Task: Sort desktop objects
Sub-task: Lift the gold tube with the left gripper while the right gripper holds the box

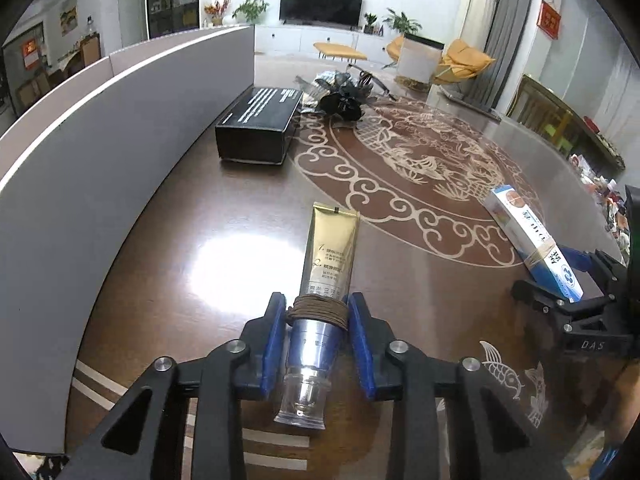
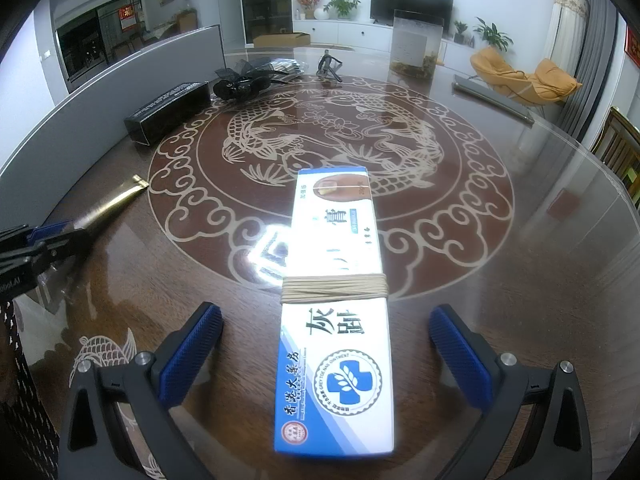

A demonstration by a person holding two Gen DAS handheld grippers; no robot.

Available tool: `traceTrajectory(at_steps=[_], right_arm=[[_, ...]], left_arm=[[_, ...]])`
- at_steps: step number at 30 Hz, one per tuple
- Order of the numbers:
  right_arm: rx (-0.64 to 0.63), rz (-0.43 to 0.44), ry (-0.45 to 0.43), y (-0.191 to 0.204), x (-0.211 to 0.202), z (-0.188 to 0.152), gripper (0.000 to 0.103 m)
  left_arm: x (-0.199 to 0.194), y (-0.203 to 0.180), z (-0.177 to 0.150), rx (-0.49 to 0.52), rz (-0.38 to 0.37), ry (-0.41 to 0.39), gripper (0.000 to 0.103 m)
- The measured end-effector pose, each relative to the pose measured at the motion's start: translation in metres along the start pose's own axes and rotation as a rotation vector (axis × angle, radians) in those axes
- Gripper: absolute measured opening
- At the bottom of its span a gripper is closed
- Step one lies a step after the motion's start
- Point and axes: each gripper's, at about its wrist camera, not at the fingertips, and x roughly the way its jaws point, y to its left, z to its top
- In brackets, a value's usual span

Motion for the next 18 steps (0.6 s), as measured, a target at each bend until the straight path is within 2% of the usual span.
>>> traceTrajectory(at_steps=[1, 2, 3, 5, 7, 18], right_arm=[[0.000, 0.000, 0.000, 0.000, 0.000, 0.000, 0.103], [0.000, 0.000, 0.000, 0.000, 0.000, 0.000, 0.103], [0.000, 0.000, 0.000, 0.000, 0.000, 0.000, 0.103], [0.000, 0.000, 0.000, 0.000, 0.000, 0.000, 0.103], [0.000, 0.000, 0.000, 0.000, 0.000, 0.000, 0.103], [0.000, 0.000, 0.000, 0.000, 0.000, 0.000, 0.103]], left_arm=[[0.001, -0.003, 0.000, 0.010, -0.003, 0.000, 0.062], [0.004, -0.006, 0.000, 0.018, 0.007, 0.010, 0.096], [0.012, -0.011, 0.003, 0.028, 0.025, 0.024, 0.103], [0.018, -0.019, 0.001, 0.074, 0.068, 0.028, 0.103], [0.019, -0.024, 0.000, 0.104, 0.059, 0.031, 0.103], [0.019, -0.023, -0.002, 0.105, 0.055, 0.022, 0.103]])
